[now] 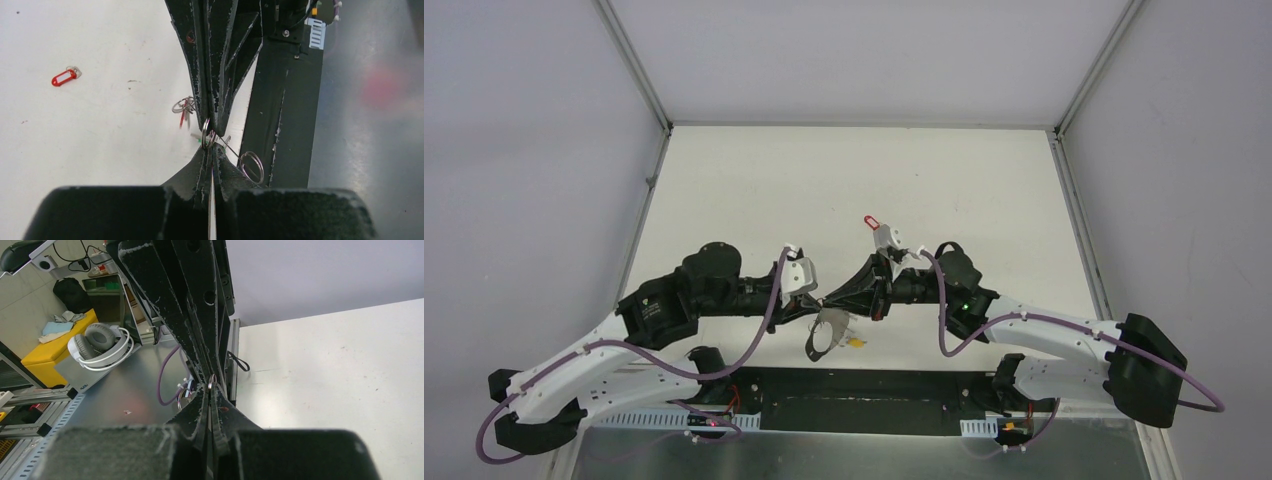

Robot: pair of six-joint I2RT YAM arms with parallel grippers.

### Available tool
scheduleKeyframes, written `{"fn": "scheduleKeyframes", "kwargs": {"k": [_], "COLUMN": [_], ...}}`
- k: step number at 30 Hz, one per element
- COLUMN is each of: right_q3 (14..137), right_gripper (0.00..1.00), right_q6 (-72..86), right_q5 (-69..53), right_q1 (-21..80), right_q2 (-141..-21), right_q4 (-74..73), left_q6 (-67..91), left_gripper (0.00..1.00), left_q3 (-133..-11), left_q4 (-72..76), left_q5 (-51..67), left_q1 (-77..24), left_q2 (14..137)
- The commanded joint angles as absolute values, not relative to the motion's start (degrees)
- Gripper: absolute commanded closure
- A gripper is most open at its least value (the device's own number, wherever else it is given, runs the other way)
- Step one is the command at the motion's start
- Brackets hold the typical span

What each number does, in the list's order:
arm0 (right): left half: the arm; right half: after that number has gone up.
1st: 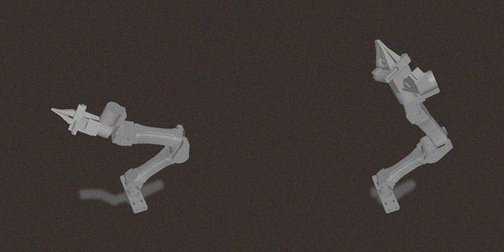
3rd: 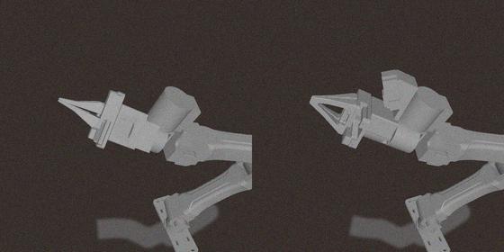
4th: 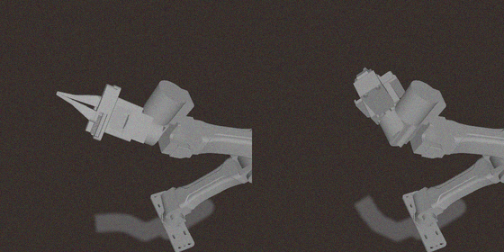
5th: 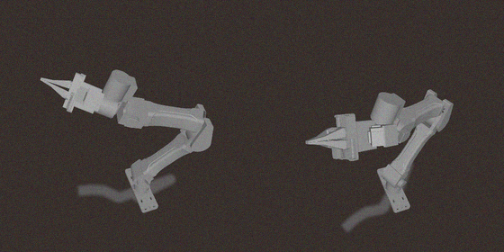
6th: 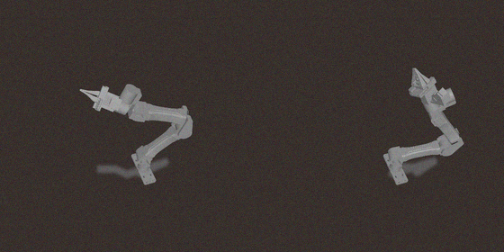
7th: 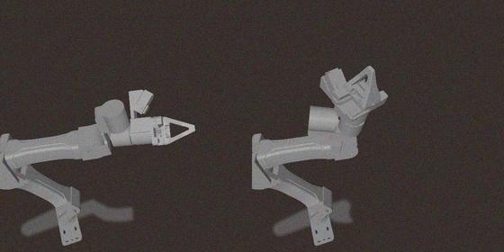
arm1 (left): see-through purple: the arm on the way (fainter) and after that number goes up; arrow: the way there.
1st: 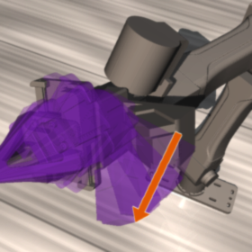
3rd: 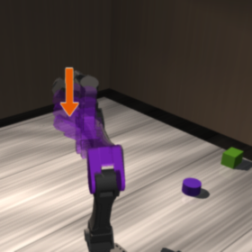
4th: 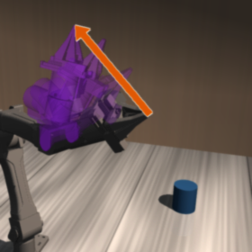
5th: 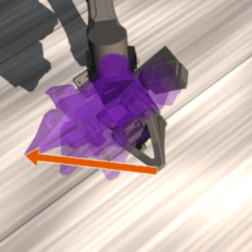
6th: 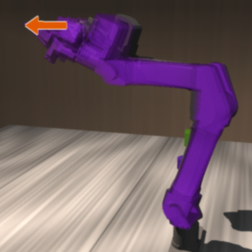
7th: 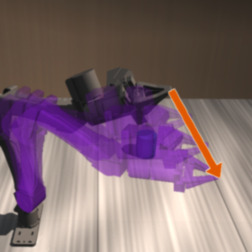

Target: Put the keys on the keyring

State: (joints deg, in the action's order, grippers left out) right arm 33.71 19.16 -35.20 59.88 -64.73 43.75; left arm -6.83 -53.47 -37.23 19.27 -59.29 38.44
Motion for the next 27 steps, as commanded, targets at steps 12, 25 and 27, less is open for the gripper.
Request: {"fn": "scheduleKeyframes", "kwargs": {"k": [12,25,27], "right_q3": [34.10,34.42,34.43], "right_gripper": [1.00,1.00,1.00], "right_q6": [18.37,18.45,18.45], "right_q5": [-34.37,-34.97,-35.06], "right_q1": [60.20,60.21,60.16], "right_q2": [-62.15,-61.69,-61.62], "right_q4": [48.35,47.91,47.75], "left_q6": [-6.85,-6.47,-6.25], "left_gripper": [0.69,0.63,0.63], "left_q3": [-55.58,-56.67,-57.11], "left_q4": [-35.36,-34.26,-34.26], "left_q5": [20.30,18.44,18.70], "left_q1": [-59.72,-59.72,-59.68], "left_q2": [37.13,35.80,36.77]}}
